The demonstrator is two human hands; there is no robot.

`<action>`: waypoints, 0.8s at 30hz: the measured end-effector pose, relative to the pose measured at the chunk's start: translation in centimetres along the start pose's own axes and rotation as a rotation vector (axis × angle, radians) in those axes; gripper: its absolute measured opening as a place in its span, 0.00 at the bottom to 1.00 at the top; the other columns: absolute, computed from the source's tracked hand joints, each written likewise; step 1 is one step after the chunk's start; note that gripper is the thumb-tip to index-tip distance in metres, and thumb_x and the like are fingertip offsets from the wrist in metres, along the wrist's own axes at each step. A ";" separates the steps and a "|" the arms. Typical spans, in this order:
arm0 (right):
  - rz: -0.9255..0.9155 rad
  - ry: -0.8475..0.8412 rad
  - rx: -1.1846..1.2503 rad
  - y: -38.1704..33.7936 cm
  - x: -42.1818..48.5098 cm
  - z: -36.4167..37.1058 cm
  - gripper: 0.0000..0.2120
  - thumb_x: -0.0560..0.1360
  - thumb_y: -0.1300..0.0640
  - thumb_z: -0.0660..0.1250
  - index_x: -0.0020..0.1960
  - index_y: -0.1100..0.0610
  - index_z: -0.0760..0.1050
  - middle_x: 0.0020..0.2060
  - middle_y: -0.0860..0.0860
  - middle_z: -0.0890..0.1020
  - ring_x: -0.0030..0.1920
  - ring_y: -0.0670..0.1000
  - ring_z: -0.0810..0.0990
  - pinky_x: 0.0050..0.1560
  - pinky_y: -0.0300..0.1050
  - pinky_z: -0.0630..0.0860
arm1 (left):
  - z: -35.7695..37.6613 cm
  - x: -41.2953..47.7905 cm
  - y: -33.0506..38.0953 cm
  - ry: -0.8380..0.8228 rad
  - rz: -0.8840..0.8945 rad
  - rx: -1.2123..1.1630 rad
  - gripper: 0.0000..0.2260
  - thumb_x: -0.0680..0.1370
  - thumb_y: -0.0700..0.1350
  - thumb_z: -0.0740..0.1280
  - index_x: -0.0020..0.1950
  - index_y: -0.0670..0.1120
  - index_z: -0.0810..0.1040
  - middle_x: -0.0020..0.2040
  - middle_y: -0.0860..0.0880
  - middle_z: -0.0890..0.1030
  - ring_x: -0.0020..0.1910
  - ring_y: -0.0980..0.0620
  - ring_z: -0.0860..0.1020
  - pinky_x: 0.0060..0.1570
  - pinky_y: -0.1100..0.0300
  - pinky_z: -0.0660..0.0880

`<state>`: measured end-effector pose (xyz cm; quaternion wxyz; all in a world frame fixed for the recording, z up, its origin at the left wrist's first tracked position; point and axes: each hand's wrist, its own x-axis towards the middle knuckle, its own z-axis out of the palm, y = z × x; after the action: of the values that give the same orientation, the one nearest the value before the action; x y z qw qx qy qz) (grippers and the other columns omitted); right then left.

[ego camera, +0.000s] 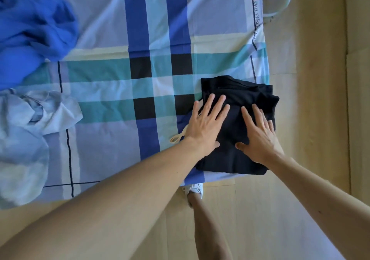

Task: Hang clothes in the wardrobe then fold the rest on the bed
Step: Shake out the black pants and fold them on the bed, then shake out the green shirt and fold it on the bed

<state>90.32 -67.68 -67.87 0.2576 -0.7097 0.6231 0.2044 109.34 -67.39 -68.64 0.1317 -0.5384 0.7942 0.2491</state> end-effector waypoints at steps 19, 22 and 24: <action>-0.354 0.003 0.071 -33.1 4.6 -2.4 0.46 0.75 0.53 0.72 0.82 0.52 0.45 0.80 0.56 0.51 0.75 0.63 0.63 0.73 0.58 0.64 | 2.4 -26.5 -34.3 0.105 -0.716 0.090 0.44 0.75 0.54 0.70 0.82 0.46 0.47 0.82 0.39 0.40 0.81 0.36 0.39 0.77 0.35 0.46; -0.461 -0.006 0.071 -40.9 5.8 -2.0 0.46 0.75 0.53 0.72 0.82 0.51 0.44 0.79 0.57 0.52 0.76 0.63 0.62 0.72 0.58 0.66 | 2.9 -28.9 -38.1 0.085 -0.754 0.062 0.42 0.75 0.56 0.70 0.81 0.48 0.50 0.82 0.40 0.42 0.81 0.36 0.40 0.75 0.32 0.51; -0.522 -0.003 0.051 -46.6 6.6 -1.8 0.46 0.76 0.53 0.71 0.82 0.51 0.44 0.79 0.56 0.52 0.74 0.62 0.65 0.70 0.59 0.68 | 3.7 -30.0 -39.8 0.087 -0.736 0.015 0.39 0.75 0.55 0.70 0.80 0.50 0.54 0.82 0.41 0.44 0.81 0.38 0.40 0.73 0.30 0.53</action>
<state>137.33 -69.70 -65.34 0.3203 -0.8393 0.4235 0.1164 157.39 -53.48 -67.51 0.1826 -0.7971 0.5540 0.1560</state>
